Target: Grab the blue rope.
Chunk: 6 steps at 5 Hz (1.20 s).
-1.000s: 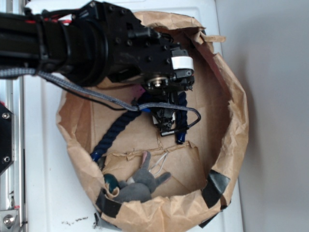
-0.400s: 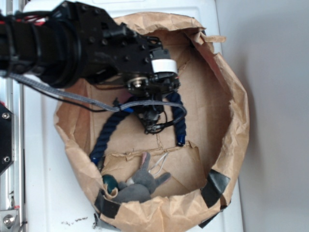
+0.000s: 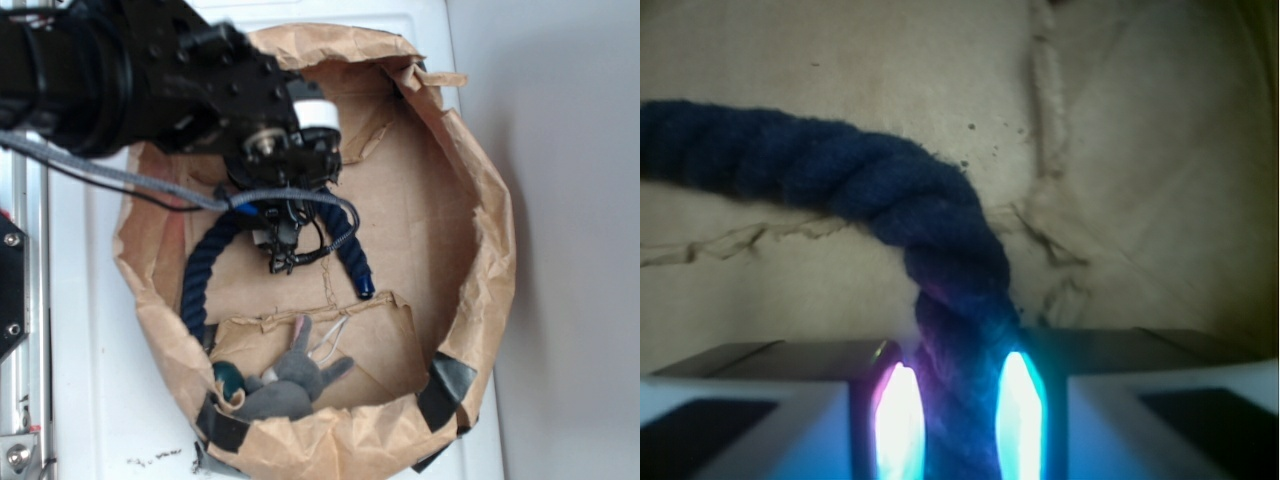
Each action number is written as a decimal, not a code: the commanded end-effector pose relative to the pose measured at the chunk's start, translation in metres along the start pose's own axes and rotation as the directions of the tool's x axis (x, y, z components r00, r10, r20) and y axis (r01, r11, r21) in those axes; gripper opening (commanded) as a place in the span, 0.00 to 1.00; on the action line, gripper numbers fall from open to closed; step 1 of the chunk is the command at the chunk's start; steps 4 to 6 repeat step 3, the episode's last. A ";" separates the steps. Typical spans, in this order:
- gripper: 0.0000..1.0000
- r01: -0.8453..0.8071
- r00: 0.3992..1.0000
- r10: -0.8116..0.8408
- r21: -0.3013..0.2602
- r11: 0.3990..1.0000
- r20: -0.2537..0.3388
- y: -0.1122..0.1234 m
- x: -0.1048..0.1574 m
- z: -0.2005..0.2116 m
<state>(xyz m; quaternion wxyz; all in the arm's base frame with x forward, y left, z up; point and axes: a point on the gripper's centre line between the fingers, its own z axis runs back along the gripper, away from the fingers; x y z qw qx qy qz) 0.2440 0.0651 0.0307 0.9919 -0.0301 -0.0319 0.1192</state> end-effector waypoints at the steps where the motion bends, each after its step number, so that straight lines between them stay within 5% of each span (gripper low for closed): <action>1: 0.00 -0.100 0.994 0.102 -0.061 0.993 0.045 -0.001 0.025 0.095; 6: 0.00 -0.116 0.991 0.117 -0.019 0.993 0.069 -0.005 0.018 0.109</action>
